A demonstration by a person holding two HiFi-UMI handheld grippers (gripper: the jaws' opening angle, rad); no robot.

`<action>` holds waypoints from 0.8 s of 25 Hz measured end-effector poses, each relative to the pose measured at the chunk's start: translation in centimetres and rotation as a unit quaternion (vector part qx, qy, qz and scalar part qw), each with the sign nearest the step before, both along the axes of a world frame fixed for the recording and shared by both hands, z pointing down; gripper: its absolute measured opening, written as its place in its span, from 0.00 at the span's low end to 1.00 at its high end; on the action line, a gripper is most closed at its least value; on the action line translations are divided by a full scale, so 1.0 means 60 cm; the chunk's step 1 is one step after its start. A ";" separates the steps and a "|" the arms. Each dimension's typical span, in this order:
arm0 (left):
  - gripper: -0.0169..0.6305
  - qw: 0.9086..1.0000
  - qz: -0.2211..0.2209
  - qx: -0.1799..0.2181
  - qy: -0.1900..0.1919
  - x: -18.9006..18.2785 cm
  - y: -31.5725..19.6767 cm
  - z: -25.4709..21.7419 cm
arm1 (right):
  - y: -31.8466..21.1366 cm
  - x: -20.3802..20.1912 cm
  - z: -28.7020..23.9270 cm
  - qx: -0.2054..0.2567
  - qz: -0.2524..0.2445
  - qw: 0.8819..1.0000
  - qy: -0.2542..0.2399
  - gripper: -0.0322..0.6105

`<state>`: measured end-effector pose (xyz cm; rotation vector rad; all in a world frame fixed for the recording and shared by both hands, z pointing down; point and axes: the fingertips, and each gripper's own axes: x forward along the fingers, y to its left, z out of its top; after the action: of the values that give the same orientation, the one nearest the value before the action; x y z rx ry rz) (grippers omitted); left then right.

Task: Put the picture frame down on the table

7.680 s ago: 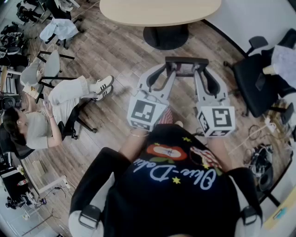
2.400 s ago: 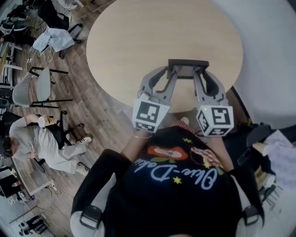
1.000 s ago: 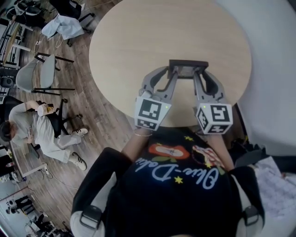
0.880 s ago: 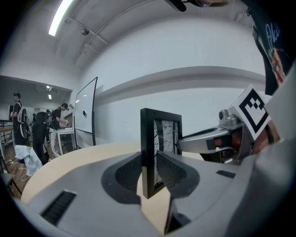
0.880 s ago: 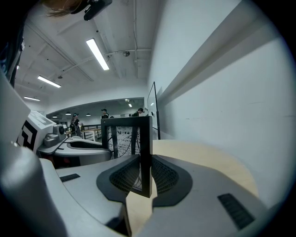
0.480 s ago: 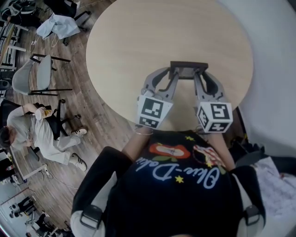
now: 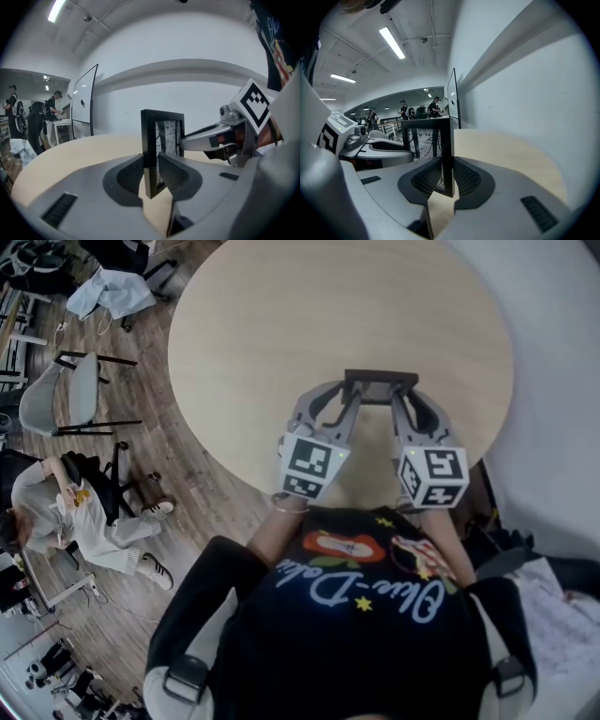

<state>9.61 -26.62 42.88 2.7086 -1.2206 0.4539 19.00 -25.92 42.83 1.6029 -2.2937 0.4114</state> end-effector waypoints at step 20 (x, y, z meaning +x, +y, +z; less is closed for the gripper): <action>0.17 0.999 0.000 -0.045 -0.024 0.003 -0.021 0.066 | -0.022 0.004 0.065 -0.058 -0.007 0.998 0.004 0.17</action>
<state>9.81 -27.87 46.83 2.6370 -1.1806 0.5633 19.27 -27.22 46.75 1.5279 -2.2307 0.5244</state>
